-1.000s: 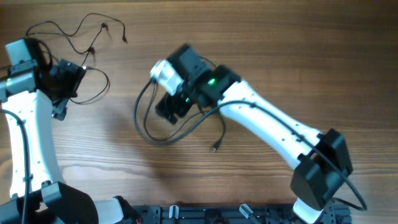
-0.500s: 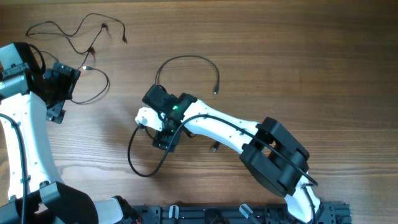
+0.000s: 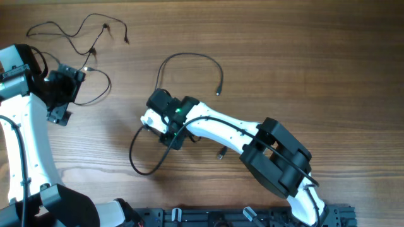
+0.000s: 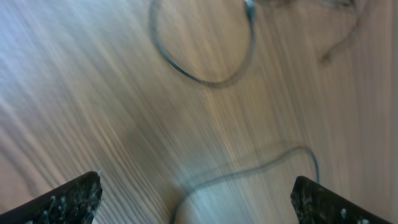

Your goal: Untangle cables

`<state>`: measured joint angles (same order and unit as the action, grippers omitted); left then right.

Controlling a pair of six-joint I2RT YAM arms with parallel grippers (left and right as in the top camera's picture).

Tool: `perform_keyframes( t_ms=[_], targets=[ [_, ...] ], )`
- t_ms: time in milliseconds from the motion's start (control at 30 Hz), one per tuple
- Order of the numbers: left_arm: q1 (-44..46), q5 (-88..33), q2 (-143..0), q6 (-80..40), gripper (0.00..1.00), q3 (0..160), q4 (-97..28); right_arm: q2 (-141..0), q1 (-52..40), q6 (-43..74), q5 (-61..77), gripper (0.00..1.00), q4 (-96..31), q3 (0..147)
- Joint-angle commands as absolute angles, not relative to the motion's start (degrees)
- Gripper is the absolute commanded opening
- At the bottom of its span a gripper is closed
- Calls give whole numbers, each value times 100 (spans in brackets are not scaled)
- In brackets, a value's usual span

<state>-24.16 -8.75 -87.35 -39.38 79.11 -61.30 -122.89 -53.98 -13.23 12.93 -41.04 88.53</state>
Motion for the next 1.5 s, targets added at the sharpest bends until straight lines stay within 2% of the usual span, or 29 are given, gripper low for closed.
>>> perform_keyframes(
  t_ms=[0,100,200,367,500,567,633,700,833,867,967,1033,1100,1167,1200,1267,1300,1333,1467],
  targets=[
    [-2270,-2314,-8739,-2803,100,7898,-6097,-11636,-5413,-578,1503,4,-3946,9504],
    [-1970,-2657,-8739,-2722,100,7898,-6189,-10853,-5376,-239,1463,4,-3385,9585],
    [-1544,-2727,-8739,-2742,100,7898,-6241,-10186,-5376,-64,727,4,-3234,9585],
    [-1487,-4672,-8739,-2742,100,7898,-5946,-10084,-5378,21,731,4,-3465,9574],
    [-1723,-4665,-8739,-2945,98,7898,-5494,-10082,-5378,23,731,4,-3588,9574],
    [-1938,-4672,-8739,-3413,98,7898,-5293,-10082,-5378,19,738,4,-3675,9574],
    [-2010,-4777,-8739,-3522,98,7898,-5345,-10082,-5382,-231,1284,4,-3647,9574],
    [-1835,-4751,-8742,-3568,95,7898,-5358,-10082,-5384,-622,2257,4,-3350,9574],
    [-1466,-4751,-8742,-4060,94,7898,-5374,-10082,-5446,-908,2418,4,-3100,9574],
    [-1378,-4751,-8742,-4289,86,7898,-5369,-10082,-5529,-908,2405,4,-3103,9574],
    [-1376,-4748,-8742,-4292,75,7898,-5358,-10082,-5566,-897,2178,4,-3098,9574],
    [-1372,-4751,-8742,-4292,65,7898,-5371,-10079,-5566,-902,1931,4,-3079,9574],
    [-1372,-4751,-8742,-4292,59,7898,-5391,-10049,-5566,-899,1881,4,-3072,9574],
    [-1372,-4751,-8742,-4292,48,7898,-5400,-9981,-5566,-888,1503,4,-3072,9574],
    [-1372,-4753,-8742,-4292,40,7898,-5400,-9953,-5566,-891,1406,4,-3070,9574],
    [-1372,-4757,-8742,-4292,30,7898,-5406,-9931,-5564,-902,1374,4,-3070,9574],
    [-1372,-4755,-8742,-4292,19,7898,-5419,-9929,-5566,-891,1236,4,-3076,9574],
    [-1372,-4753,-8742,-4289,14,7898,-5430,-9929,-5566,-882,1153,4,-3083,9574],
    [-1372,-4486,-8742,-4287,14,7898,-5419,-9872,-5561,-878,1111,4,-3085,9574]
  ],
)
